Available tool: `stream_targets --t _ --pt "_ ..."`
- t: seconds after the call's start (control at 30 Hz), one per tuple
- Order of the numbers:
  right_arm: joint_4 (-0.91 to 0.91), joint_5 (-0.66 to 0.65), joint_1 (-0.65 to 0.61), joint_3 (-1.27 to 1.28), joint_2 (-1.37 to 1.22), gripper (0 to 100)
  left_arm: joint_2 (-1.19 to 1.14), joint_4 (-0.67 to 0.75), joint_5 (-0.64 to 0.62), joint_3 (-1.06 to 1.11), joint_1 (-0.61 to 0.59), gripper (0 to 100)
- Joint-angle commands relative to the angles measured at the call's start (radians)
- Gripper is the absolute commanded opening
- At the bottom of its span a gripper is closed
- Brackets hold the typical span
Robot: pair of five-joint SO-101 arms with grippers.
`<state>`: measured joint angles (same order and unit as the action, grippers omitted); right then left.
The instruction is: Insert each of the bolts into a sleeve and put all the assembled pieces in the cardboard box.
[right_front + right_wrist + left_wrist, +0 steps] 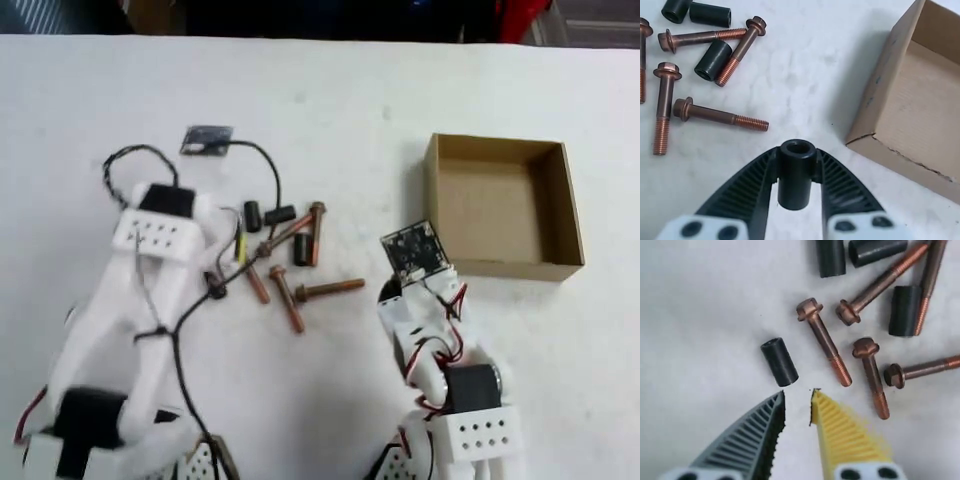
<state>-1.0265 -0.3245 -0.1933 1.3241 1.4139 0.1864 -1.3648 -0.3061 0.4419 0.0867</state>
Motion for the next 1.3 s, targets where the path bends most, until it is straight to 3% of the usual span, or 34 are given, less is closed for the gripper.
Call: stream_targets --t 0.0,0.43,1.27 --pt "0.025 -0.009 0.007 -0.011 0.015 1.7 -0.088 0.026 -0.149 -0.106 0.021 13" --pt "0.025 -0.012 0.010 -0.011 0.015 1.7 -0.489 0.018 -0.407 -0.373 0.016 13" --pt "0.025 -0.014 0.012 -0.011 0.015 1.7 -0.717 0.069 -0.413 -0.477 0.021 13"
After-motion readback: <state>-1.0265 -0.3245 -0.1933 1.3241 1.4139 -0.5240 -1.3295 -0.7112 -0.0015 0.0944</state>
